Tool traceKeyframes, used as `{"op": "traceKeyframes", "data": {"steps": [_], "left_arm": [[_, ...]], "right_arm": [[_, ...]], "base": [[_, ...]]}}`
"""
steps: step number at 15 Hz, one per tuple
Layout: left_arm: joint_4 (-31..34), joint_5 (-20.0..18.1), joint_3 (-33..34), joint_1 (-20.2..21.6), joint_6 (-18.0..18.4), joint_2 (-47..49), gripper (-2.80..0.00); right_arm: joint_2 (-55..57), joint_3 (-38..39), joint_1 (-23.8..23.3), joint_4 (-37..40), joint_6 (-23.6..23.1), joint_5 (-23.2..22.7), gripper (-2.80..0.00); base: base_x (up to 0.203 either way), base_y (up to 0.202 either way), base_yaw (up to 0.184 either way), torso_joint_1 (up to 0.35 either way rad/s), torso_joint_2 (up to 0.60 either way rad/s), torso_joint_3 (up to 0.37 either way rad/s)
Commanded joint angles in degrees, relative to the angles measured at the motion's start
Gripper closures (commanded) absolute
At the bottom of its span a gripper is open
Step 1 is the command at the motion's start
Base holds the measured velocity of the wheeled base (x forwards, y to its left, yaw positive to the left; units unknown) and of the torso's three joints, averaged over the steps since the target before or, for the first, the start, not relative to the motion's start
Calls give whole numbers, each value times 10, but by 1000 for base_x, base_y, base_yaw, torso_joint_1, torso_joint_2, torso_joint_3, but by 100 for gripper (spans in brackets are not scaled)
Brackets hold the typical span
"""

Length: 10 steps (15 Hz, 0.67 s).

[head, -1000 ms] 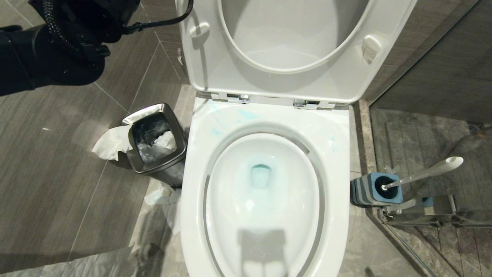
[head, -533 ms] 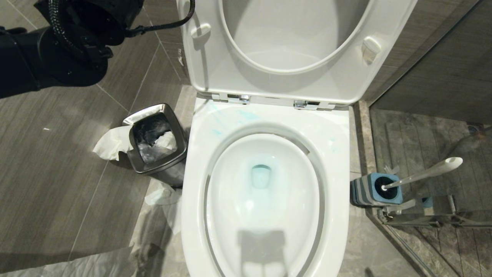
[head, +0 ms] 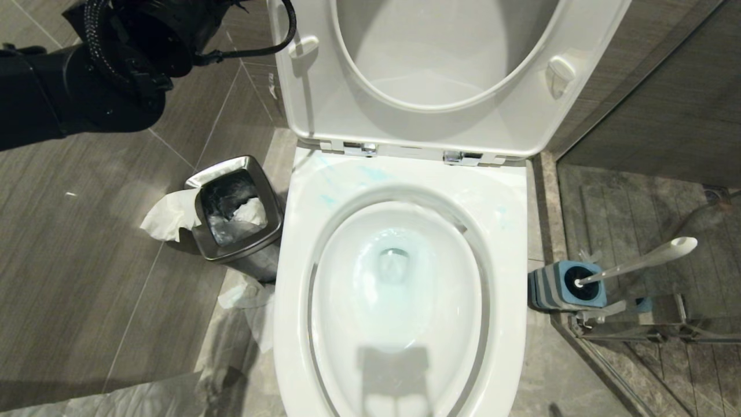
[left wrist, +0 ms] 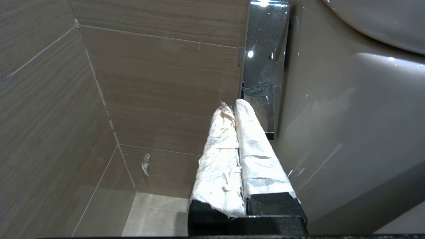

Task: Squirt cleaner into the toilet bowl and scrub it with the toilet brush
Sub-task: Flush the toilet

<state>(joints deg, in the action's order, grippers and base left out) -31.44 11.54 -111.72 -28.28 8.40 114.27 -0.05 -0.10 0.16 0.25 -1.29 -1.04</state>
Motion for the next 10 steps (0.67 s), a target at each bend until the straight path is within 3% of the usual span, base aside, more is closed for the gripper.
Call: {"op": "traceKeyframes", "data": {"steps": [1,10], "left_arm": [[0,-7,0,0,0,9,0],[-3,-7,-1,-1,1,4,0]], "right_arm": [[0,0,0,0,0,0,0],[0,0,0,0,0,0,0]], "base": [[0,0,0,0,0,0],[0,0,0,0,0,0]]}}
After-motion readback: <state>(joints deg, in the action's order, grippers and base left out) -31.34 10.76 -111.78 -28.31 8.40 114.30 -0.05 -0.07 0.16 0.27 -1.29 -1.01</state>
